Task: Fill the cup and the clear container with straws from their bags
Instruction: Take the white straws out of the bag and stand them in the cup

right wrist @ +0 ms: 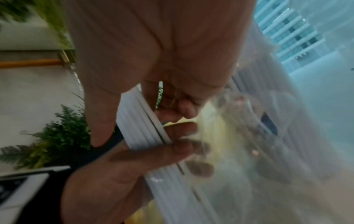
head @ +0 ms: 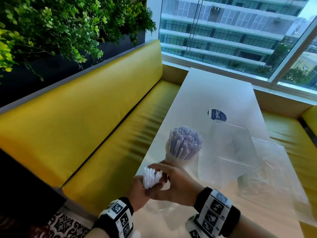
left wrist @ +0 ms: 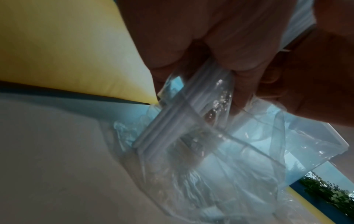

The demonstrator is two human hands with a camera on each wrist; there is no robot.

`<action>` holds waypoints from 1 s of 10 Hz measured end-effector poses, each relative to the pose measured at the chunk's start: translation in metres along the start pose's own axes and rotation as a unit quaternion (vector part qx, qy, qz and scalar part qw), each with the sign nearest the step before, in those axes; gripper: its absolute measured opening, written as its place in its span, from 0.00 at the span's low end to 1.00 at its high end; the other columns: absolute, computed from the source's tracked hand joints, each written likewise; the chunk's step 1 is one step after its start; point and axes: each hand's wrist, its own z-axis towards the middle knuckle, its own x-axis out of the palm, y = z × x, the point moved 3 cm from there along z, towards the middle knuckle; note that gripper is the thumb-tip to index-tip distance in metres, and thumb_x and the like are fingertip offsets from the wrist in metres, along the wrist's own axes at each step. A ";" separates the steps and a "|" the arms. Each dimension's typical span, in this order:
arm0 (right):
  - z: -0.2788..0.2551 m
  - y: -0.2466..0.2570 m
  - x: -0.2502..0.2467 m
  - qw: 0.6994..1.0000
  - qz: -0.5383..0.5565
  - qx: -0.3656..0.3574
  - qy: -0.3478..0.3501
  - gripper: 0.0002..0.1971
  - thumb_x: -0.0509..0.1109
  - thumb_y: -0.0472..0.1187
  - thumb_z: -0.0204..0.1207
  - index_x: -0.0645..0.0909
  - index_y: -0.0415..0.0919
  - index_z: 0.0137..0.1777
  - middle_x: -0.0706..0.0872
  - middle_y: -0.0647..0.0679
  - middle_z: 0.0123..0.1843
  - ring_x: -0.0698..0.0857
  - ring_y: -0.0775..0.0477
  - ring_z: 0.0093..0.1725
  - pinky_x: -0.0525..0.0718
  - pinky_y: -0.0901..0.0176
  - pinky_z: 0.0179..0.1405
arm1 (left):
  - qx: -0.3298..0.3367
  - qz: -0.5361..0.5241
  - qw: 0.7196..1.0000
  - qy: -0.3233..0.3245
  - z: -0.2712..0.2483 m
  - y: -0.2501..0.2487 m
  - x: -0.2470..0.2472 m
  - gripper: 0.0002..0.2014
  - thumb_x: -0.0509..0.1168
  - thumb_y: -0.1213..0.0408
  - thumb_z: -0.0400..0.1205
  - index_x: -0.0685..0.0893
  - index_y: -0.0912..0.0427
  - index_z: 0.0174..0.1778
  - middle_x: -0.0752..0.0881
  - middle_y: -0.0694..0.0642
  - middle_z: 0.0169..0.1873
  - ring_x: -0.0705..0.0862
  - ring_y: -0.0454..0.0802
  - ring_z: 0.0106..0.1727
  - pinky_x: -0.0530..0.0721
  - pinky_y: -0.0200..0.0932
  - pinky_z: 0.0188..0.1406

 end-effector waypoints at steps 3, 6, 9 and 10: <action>0.015 -0.005 0.017 0.989 0.079 -0.050 -0.111 0.06 0.80 0.42 0.66 0.85 0.44 0.33 0.80 0.49 0.33 0.78 0.57 0.32 0.77 0.62 0.32 | -0.012 0.013 1.000 0.025 -0.006 -0.016 0.003 0.13 0.82 0.59 0.69 0.88 0.34 0.37 0.85 0.19 0.32 0.84 0.20 0.38 0.82 0.21 0.41; -0.002 -0.030 -0.006 0.991 -0.019 -0.065 -0.119 0.09 0.77 0.35 0.63 0.78 0.38 0.29 0.77 0.48 0.28 0.75 0.48 0.29 0.76 0.51 0.29 | 0.087 0.163 0.981 0.061 -0.027 -0.013 -0.037 0.52 0.82 0.35 0.56 0.64 0.32 0.75 0.61 0.26 0.77 0.63 0.27 0.77 0.71 0.41 0.73; -0.012 -0.035 0.003 0.989 -0.014 -0.047 -0.140 0.09 0.74 0.41 0.64 0.81 0.37 0.30 0.80 0.44 0.29 0.78 0.43 0.31 0.78 0.46 0.32 | 0.050 0.354 0.927 0.110 -0.019 0.018 0.003 0.55 0.77 0.39 0.66 0.36 0.17 0.71 0.55 0.34 0.82 0.62 0.44 0.82 0.60 0.60 0.83; -0.013 -0.030 0.003 0.990 -0.030 -0.069 -0.123 0.07 0.73 0.40 0.65 0.83 0.37 0.31 0.81 0.44 0.28 0.79 0.43 0.32 0.78 0.47 0.32 | 0.024 0.405 0.908 0.102 -0.008 0.024 0.015 0.43 0.71 0.43 0.75 0.50 0.32 0.80 0.68 0.41 0.80 0.70 0.50 0.78 0.60 0.54 0.82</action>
